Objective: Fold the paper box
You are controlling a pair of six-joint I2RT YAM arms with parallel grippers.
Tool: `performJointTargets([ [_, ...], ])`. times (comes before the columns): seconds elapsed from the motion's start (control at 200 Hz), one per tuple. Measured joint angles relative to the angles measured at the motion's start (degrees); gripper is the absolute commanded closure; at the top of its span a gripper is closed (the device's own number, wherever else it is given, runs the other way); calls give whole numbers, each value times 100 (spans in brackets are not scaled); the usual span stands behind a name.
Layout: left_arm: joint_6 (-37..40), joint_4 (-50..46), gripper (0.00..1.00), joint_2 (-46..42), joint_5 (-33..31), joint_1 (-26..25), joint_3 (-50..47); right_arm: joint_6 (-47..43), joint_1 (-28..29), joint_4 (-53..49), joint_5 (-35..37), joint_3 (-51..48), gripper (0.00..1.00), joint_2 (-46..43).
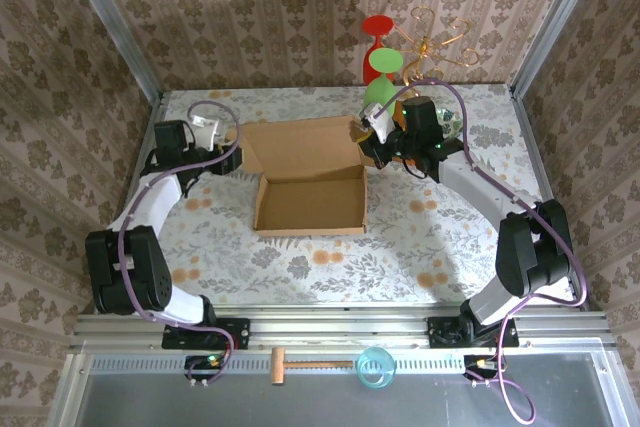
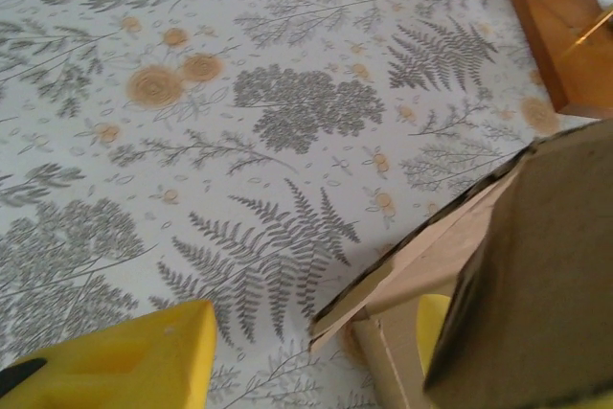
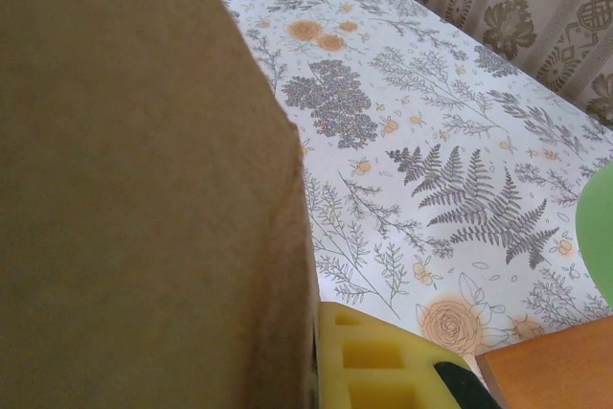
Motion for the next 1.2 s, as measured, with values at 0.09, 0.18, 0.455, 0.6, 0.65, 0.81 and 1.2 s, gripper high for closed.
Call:
performJointTargets([
  [0.09,-44,127,47,68,87,-92,9,2,0,2,0,4,100,11],
  [0.18,-101,153,52,166,144,-160,79,11,0,4,0,24,100,55],
  [0.455,-352,192,82,227,70,-393,114,157,2,20,50,26,100,114],
  [0.6,-498,195,88,219,-155,-625,120,317,76,98,319,24,100,118],
  [0.65,-542,195,92,210,-280,-695,120,400,131,164,485,22,100,118],
  [0.81,-741,192,100,168,-772,-833,131,787,380,686,1270,-199,100,114],
  [1.2,-1792,1185,100,-557,-1937,-1040,-638,2573,1200,2371,3167,-669,100,372],
])
